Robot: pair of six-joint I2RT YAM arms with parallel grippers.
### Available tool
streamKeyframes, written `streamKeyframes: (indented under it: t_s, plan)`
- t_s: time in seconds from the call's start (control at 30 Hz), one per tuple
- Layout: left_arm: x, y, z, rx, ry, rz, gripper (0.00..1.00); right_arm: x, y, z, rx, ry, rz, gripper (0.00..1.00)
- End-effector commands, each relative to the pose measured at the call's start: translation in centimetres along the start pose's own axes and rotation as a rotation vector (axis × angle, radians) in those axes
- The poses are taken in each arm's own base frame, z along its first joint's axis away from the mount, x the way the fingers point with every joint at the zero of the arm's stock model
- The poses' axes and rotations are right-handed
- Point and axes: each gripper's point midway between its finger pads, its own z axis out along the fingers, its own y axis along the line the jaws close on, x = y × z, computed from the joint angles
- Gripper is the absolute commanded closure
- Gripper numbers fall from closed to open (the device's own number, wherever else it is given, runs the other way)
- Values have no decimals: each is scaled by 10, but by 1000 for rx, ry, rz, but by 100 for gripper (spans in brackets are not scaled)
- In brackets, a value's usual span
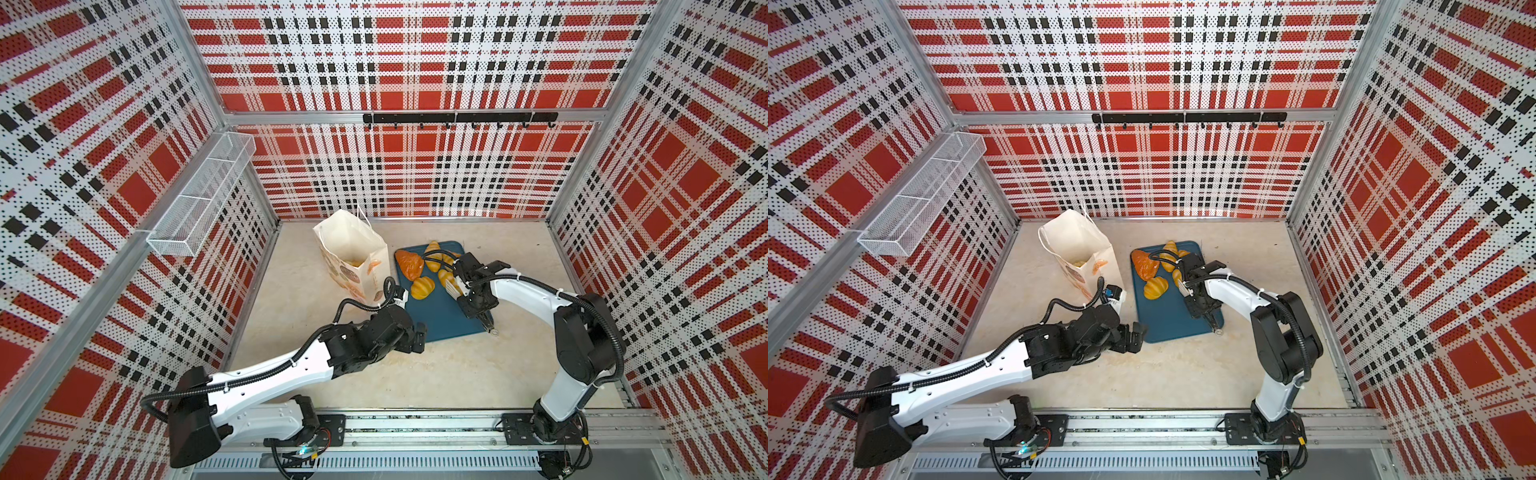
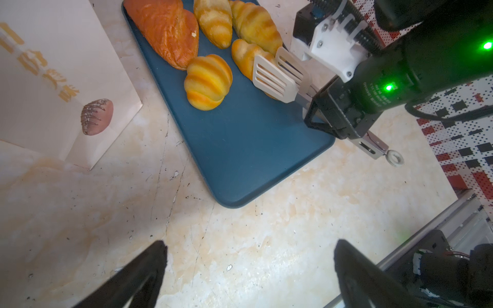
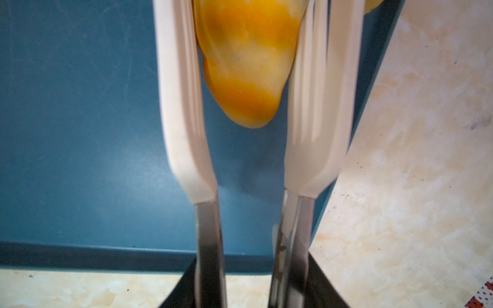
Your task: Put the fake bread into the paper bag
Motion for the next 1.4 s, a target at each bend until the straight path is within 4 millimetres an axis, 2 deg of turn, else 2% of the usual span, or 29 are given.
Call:
streamKeyframes:
  t_s: [0.0, 0.67, 1.0, 1.37]
  plan:
    - [2, 9, -5, -24, -14, -6, 1, -14, -1, -22, -5, -78, 18, 58]
    - [-16, 22, -39, 0, -143, -45, 1, -13, 11, -62, -135, -212, 96, 62]
    - [-26, 22, -47, 10, -158, -25, 1, -14, 15, -92, -207, -312, 144, 62]
    - [-42, 19, -54, 13, -177, 9, 1, -22, 28, -131, -309, -410, 170, 62]
